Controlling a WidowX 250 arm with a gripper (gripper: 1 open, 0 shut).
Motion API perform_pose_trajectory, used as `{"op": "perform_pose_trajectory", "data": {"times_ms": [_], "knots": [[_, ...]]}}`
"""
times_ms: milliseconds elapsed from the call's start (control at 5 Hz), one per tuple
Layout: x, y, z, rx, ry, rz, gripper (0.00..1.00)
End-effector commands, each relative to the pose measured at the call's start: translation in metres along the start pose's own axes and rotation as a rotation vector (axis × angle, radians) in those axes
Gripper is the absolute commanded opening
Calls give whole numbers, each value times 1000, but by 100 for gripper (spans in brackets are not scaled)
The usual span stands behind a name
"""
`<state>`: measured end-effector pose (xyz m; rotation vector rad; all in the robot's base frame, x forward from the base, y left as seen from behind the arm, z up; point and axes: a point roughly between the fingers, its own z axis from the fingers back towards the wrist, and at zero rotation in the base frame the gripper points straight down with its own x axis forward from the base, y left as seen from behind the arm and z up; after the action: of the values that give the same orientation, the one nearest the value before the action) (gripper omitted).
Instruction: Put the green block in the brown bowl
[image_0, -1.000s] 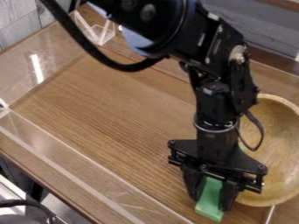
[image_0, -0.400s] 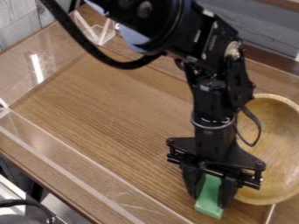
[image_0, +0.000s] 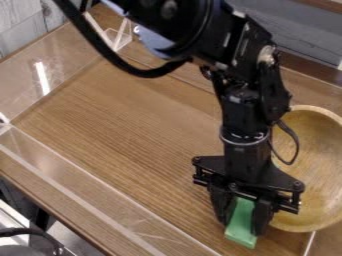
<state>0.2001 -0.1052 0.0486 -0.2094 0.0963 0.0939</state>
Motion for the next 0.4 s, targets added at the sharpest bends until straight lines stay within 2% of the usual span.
{"op": "perform_pose_trajectory", "data": {"times_ms": [0,200], "knots": [[14,-5,9,-26,-48,3,0],[15,-6,8,-29,-47,3,0]]}}
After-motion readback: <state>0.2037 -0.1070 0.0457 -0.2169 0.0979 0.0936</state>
